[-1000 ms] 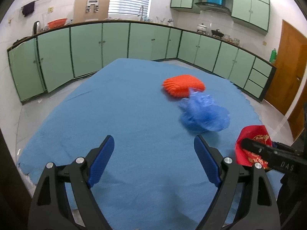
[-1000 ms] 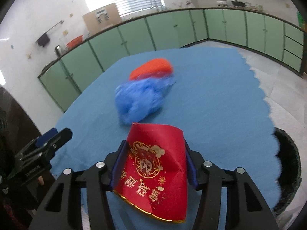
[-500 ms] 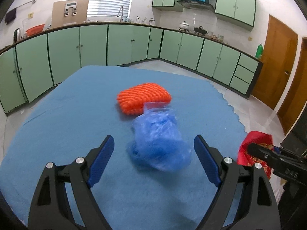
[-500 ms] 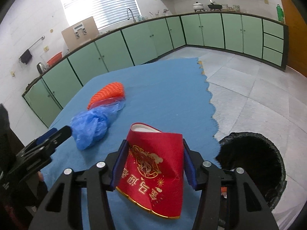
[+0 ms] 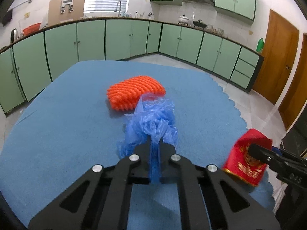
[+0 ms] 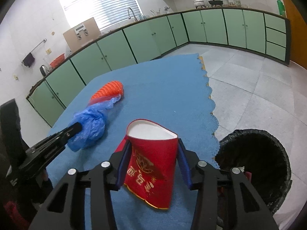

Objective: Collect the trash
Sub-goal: 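Carry the blue bag and red cup over the bin with both tools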

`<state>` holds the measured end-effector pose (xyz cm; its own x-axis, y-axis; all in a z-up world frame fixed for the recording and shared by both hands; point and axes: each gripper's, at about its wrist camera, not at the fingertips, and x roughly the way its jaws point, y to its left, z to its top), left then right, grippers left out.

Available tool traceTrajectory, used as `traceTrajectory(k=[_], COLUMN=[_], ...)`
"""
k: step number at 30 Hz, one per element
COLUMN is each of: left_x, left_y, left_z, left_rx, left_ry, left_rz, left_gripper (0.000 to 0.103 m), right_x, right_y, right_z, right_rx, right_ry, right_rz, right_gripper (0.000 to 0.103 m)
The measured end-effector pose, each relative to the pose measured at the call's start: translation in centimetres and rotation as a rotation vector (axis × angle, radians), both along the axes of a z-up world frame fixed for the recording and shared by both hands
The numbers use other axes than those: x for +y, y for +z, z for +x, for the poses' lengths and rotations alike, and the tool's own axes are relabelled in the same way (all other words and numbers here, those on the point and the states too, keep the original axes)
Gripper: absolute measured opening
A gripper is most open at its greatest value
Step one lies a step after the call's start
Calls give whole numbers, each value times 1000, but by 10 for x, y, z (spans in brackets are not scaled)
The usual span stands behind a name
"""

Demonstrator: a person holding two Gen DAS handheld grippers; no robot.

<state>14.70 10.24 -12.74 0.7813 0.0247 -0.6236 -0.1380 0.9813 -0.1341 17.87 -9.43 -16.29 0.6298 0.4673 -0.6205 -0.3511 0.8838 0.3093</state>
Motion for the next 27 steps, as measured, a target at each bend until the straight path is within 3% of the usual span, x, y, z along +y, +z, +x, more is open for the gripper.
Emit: traceTrajectory(k=[11, 27], left_x=[-30, -57], left_y=[29, 52], left_z=[-57, -70], left_rx=[-54, -124], left_ry=[-68, -98], left_rz=[26, 16], left_gripper=[2, 2], right_x=[-6, -28], right_y=[29, 59], right_z=[-22, -50], right_rx=[-87, -176], right_ry=[7, -18], right_rz=[0, 3], right_gripper=[45, 45])
